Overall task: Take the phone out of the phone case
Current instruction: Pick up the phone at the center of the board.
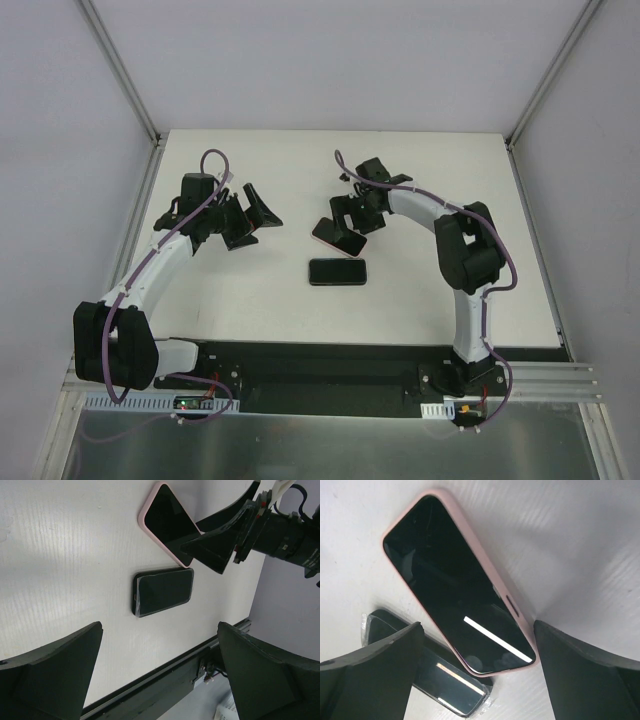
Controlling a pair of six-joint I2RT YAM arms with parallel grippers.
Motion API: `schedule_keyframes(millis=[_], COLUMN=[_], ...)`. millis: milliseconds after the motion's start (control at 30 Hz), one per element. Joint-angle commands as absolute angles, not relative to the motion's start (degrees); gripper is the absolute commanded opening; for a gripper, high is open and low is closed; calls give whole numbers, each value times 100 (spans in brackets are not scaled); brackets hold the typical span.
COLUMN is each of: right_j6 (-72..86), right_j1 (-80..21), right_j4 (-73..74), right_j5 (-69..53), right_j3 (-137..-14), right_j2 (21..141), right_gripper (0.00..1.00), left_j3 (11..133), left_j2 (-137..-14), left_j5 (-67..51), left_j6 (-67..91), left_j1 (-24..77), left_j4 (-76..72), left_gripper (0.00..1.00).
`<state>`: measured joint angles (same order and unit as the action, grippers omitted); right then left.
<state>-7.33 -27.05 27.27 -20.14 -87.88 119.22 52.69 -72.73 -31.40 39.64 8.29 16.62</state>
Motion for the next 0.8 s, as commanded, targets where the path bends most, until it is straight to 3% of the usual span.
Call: schedule_keyframes(millis=[0,267,600,667,767], right_j6=[-1133,-2002,-2215,-2197,-2154], right_j1=[-3234,-3849,-3885,-3876,-3815], right_j4=[3181,3322,3796,3841,3850], right_j5=[-724,386,361,421,238], right_j3=[-8429,-8727,-9097,-9167,-9176], right_j2=[11839,12128,12419,12472,12463], right_gripper=[96,96,99,94,69], left_j3=[5273,5247,5282,5309,5326], left_j2=[-7181,-7207,-7216,-7225,-7216], left_j5=[-3278,-3322,-3331,-3331,-3331], left_j6=[3859,3841,3841,3832,3832], left_j1=[853,853,853,853,853], left_j4=[1635,1626,1635,1635,1635], left_gripper=[99,99,99,99,99])
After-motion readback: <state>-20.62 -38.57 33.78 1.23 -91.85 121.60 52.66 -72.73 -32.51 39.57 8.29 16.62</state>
